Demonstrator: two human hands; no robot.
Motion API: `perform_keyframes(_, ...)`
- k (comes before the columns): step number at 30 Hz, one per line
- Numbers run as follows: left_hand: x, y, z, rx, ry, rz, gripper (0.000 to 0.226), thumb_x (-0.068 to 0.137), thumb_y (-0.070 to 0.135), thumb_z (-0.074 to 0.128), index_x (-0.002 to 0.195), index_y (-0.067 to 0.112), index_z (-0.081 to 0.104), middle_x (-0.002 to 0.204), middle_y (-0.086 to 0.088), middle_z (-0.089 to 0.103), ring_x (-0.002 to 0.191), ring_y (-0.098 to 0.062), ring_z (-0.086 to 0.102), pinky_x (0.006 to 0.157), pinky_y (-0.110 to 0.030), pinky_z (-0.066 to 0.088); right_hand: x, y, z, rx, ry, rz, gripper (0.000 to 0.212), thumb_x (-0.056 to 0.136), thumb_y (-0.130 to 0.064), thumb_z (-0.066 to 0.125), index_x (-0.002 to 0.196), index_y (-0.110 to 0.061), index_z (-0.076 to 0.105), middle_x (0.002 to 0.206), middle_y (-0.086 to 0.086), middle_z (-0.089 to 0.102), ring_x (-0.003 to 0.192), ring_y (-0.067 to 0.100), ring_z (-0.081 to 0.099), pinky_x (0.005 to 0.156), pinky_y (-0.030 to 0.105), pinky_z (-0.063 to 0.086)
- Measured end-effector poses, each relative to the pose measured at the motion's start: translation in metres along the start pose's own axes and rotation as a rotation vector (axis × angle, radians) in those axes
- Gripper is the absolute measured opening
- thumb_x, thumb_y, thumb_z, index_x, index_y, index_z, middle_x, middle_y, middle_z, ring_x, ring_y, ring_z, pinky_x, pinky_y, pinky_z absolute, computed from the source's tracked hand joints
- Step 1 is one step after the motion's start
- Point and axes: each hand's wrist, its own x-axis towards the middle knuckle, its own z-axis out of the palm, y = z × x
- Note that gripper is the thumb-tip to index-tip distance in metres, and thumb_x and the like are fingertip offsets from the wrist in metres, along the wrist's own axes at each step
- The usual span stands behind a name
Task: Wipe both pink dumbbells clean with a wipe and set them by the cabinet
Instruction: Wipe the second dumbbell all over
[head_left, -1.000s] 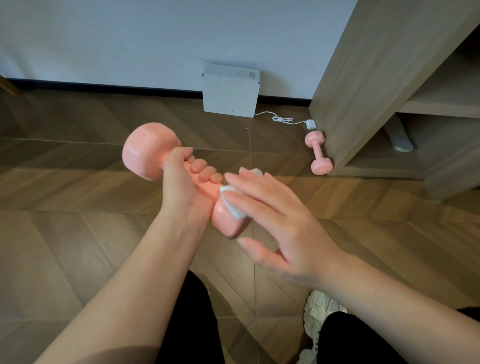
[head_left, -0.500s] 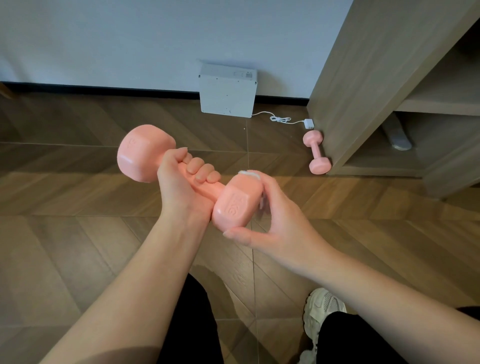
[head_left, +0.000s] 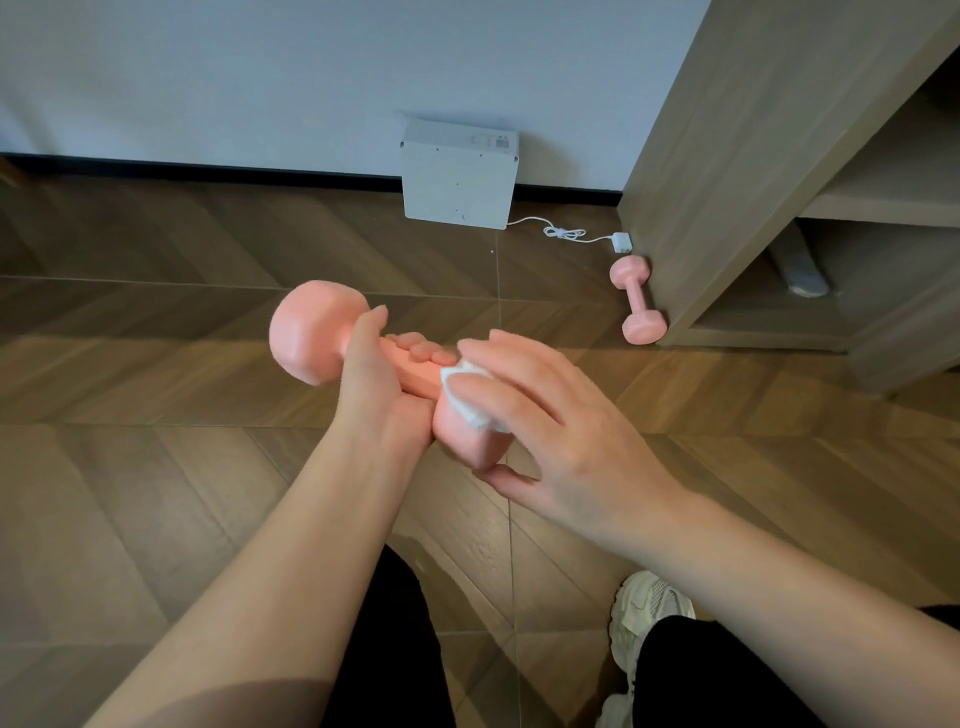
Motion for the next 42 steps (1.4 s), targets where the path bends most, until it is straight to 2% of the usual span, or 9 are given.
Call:
perform_keyframes(5,-0.001,0.002,-0.001,0.046,-0.100,0.029,0.032,0.089,0.022,0.054,0.063,0.017,0.036,0.049,0.006,0.032,0.037,-0.011,0.029,0.042,-0.018,0.031,0.000,0.000,-0.001,0.282,-0.070,0.403,0.094,0.062,-0.037,0.087,0.139,-0.032,0.033,0.139,-0.018,0.040,0.126,-0.002,0.042,0.097,0.026,0.044)
perform_keyframes(11,-0.004,0.003,-0.001,-0.026,-0.113,-0.003,0.033,0.090,0.018,0.048,0.061,0.017,0.034,0.048,0.006,0.030,0.034,-0.010,0.028,0.039,-0.017,0.030,-0.002,0.001,-0.009,0.040,-0.064,0.054,0.086,0.071,-0.032,0.081,0.141,-0.012,0.035,0.151,0.007,0.033,0.141,0.018,0.033,0.106,0.042,0.037)
perform_keyframes(16,-0.004,0.004,0.001,-0.037,-0.137,-0.003,0.035,0.090,0.019,0.048,0.058,0.017,0.032,0.049,0.007,0.029,0.034,-0.010,0.027,0.039,-0.018,0.030,-0.001,0.002,-0.021,0.137,-0.041,0.061,0.064,0.086,-0.037,0.061,0.143,-0.018,0.040,0.157,0.006,0.024,0.147,0.025,0.017,0.109,0.060,0.025)
perform_keyframes(21,-0.005,0.003,0.001,-0.027,-0.150,-0.013,0.037,0.090,0.018,0.047,0.055,0.017,0.032,0.048,0.006,0.029,0.034,-0.010,0.027,0.039,-0.018,0.030,-0.003,0.000,-0.029,0.359,-0.011,0.120,0.048,0.087,-0.023,0.052,0.133,-0.008,0.049,0.143,0.002,0.047,0.135,0.020,0.041,0.100,0.052,0.039)
perform_keyframes(26,-0.008,-0.001,-0.001,0.037,-0.129,-0.020,0.035,0.088,0.019,0.051,0.056,0.018,0.034,0.051,0.007,0.029,0.040,-0.010,0.026,0.041,-0.020,0.029,-0.001,-0.001,-0.027,0.273,-0.007,0.288,0.050,0.091,-0.039,0.046,0.135,-0.016,0.053,0.127,-0.002,0.051,0.120,0.018,0.048,0.093,0.049,0.042)
perform_keyframes(31,-0.008,0.003,0.001,-0.019,-0.159,-0.034,0.040,0.089,0.018,0.048,0.050,0.017,0.035,0.048,0.007,0.029,0.036,-0.009,0.027,0.040,-0.017,0.030,0.000,-0.005,-0.025,0.323,0.004,0.180,0.057,0.088,-0.031,0.062,0.139,-0.010,0.046,0.148,0.007,0.040,0.139,0.020,0.035,0.107,0.052,0.035)
perform_keyframes(37,-0.008,-0.002,0.001,-0.032,-0.201,0.041,0.034,0.088,0.018,0.047,0.056,0.017,0.034,0.050,0.007,0.028,0.039,-0.011,0.024,0.042,-0.022,0.028,-0.002,-0.009,-0.014,0.317,-0.041,0.288,0.089,0.072,-0.044,0.080,0.143,-0.018,0.035,0.148,-0.010,0.037,0.139,0.005,0.031,0.110,0.043,0.035)
perform_keyframes(40,-0.008,-0.001,0.001,-0.012,-0.244,0.086,0.033,0.086,0.018,0.045,0.056,0.018,0.034,0.050,0.007,0.026,0.040,-0.011,0.023,0.042,-0.022,0.026,-0.003,-0.008,-0.011,0.337,-0.038,0.469,0.099,0.060,-0.052,0.084,0.141,-0.029,0.033,0.137,-0.022,0.042,0.125,-0.004,0.042,0.103,0.018,0.036)
perform_keyframes(42,-0.007,0.000,0.001,-0.031,-0.279,0.074,0.034,0.086,0.019,0.045,0.053,0.018,0.035,0.048,0.007,0.027,0.039,-0.011,0.024,0.042,-0.021,0.026,-0.004,-0.007,-0.011,0.345,-0.001,0.474,0.100,0.058,-0.049,0.087,0.141,-0.027,0.034,0.136,-0.019,0.044,0.123,-0.005,0.043,0.100,0.008,0.033)
